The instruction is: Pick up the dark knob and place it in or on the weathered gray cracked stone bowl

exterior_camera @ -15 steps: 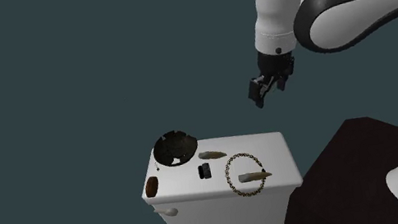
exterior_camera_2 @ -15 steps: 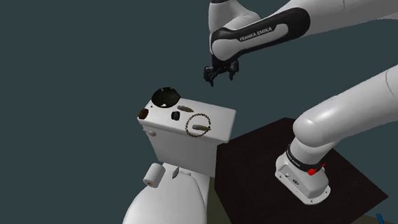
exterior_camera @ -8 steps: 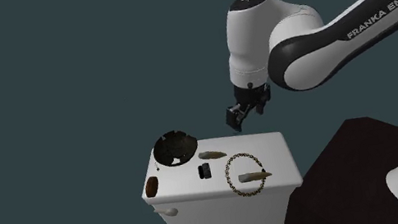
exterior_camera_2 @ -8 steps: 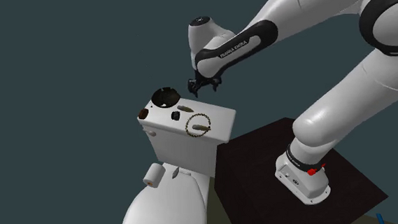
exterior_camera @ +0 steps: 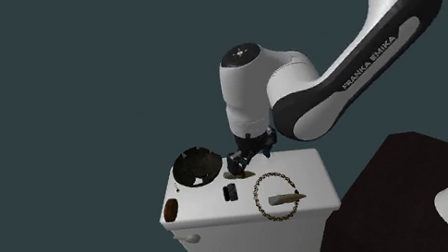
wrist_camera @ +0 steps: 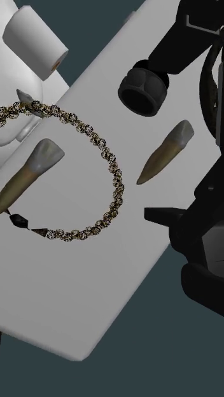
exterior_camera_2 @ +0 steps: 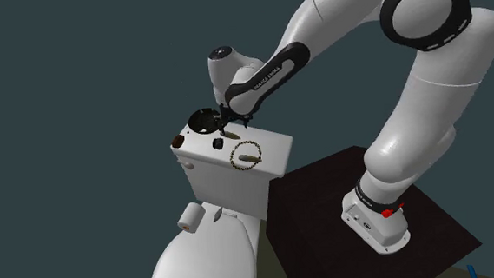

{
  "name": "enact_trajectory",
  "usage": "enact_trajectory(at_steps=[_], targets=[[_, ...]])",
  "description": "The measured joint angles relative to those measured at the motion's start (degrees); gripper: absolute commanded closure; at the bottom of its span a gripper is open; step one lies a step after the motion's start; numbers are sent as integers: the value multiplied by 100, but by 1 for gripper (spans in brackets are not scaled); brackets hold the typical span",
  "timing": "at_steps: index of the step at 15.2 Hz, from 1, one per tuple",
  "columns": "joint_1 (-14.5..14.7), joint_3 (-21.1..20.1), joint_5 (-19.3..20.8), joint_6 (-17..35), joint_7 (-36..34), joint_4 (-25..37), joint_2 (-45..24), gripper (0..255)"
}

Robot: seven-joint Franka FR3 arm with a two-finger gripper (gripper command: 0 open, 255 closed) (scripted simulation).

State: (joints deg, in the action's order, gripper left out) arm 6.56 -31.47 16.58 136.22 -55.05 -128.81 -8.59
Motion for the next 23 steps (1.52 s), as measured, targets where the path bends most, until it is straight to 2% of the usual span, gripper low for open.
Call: enact_trajectory(at_steps=[5, 9, 16, 22, 23], targets=[[485, 200, 804, 49, -768, 890, -1191, 0], [830, 378, 1162, 82, -1116, 1408, -1847, 0], [984, 609, 1483, 397, -1332, 1495, -2290, 0], [1006, 630, 1512, 421, -1357, 1516, -2337, 0], [1006, 630, 1512, 421, -1357, 1516, -2337, 255]])
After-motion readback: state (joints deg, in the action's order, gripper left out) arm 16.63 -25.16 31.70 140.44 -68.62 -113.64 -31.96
